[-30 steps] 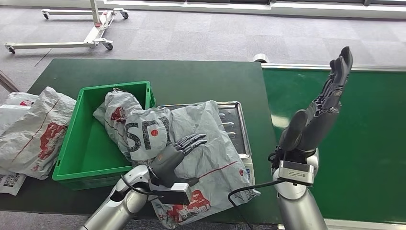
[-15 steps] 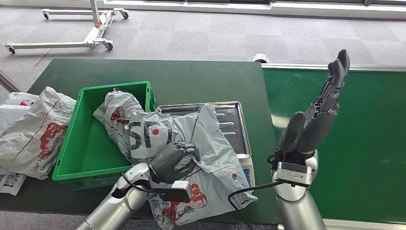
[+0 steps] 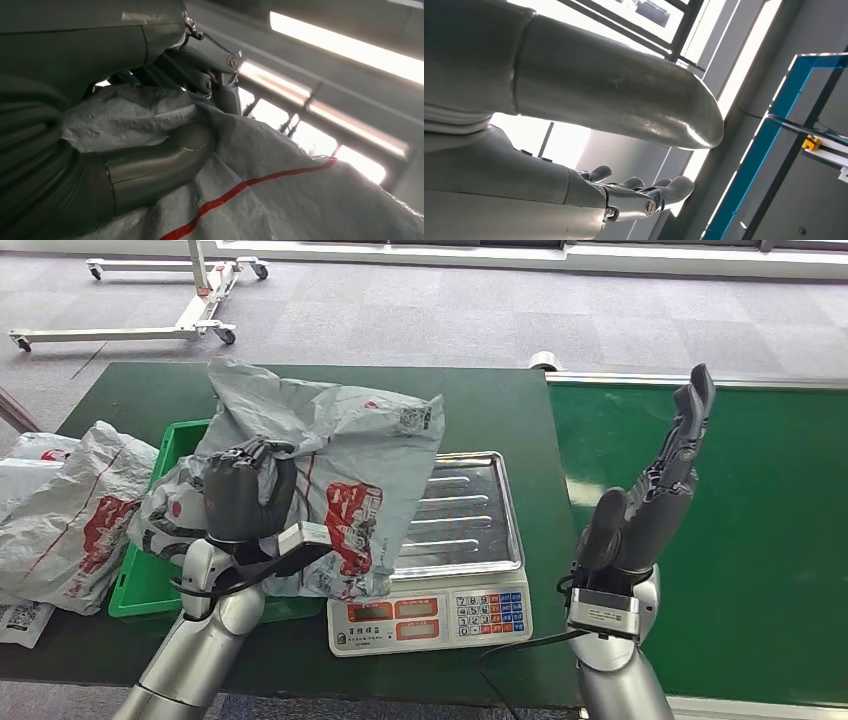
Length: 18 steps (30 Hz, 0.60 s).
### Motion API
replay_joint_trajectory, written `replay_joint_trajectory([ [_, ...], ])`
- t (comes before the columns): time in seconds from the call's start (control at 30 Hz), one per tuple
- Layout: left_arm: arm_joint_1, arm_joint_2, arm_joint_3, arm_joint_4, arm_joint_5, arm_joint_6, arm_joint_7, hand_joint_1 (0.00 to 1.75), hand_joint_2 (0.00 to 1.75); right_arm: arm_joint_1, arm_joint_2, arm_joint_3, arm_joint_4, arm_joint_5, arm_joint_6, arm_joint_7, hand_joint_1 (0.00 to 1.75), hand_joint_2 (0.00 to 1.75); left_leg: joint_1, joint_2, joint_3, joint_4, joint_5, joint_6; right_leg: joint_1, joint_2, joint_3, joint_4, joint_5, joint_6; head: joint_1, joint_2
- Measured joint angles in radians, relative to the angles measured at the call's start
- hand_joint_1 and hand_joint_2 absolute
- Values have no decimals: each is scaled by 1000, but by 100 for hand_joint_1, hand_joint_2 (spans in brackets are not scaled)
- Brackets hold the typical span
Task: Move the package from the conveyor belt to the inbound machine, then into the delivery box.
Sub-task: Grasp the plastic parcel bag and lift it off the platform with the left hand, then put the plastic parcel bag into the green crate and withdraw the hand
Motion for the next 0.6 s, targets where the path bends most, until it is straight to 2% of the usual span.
replay_joint_trajectory([
  [0.1, -16, -2, 88, -11, -125, 93, 23, 175, 175, 1, 0, 0, 0, 5, 0, -10, 0, 0, 0, 0, 0, 0, 0, 0, 0, 0, 0, 0, 0, 0, 0, 0],
  [0.17, -30, -9, 155, -5, -300, 112, 73, 175, 175, 3, 1, -1, 0, 11, 0, -15, 0, 0, 0, 0, 0, 0, 0, 0, 0, 0, 0, 0, 0, 0, 0, 0],
  [0.23, -55, -14, 211, 39, -506, 105, 182, 175, 175, 6, 2, -3, 0, 16, 0, -17, 0, 0, 0, 0, 0, 0, 0, 0, 0, -1, 0, 0, 0, 0, 0, 0],
  [0.3, -93, -13, 241, 120, -628, 69, 310, 175, 175, 9, 3, -4, 0, 16, 0, -17, 0, 0, 0, 0, 0, 0, 1, 1, -1, 0, 0, 0, 1, 0, 0, 0],
  [0.4, -156, -5, 261, 272, -626, -7, 425, 175, 175, 10, 5, -4, 0, 11, 0, -13, 0, 0, 0, 1, 0, 0, 1, 0, 0, 0, 0, 0, 2, -1, 0, 0],
  [0.47, -193, 0, 276, 373, -592, -23, 452, 175, 175, 10, 6, -4, 0, 15, 0, -5, 0, 0, 0, 1, 0, 0, 2, -1, 0, 0, -1, 0, 2, -1, 0, 0],
  [0.5, -209, 2, 284, 420, -577, -26, 462, 168, 175, 10, 7, -4, 0, 19, 0, 1, 0, 0, 0, 1, 0, 0, 2, -1, 0, 0, 0, 0, 2, -1, 0, 0],
  [0.57, -239, 6, 299, 503, -559, -26, 480, 81, 175, 10, 10, -4, -1, 30, 0, 12, 0, 0, 0, 1, 0, 0, 3, -1, 0, 0, 0, 0, 2, -1, 0, 0],
  [0.6, -251, 7, 307, 538, -553, -26, 490, 38, 131, 10, 11, -4, -1, 34, 0, 16, 0, 0, 0, 1, 0, 0, 3, -1, 0, 0, 0, 0, 2, -1, 0, 0],
])
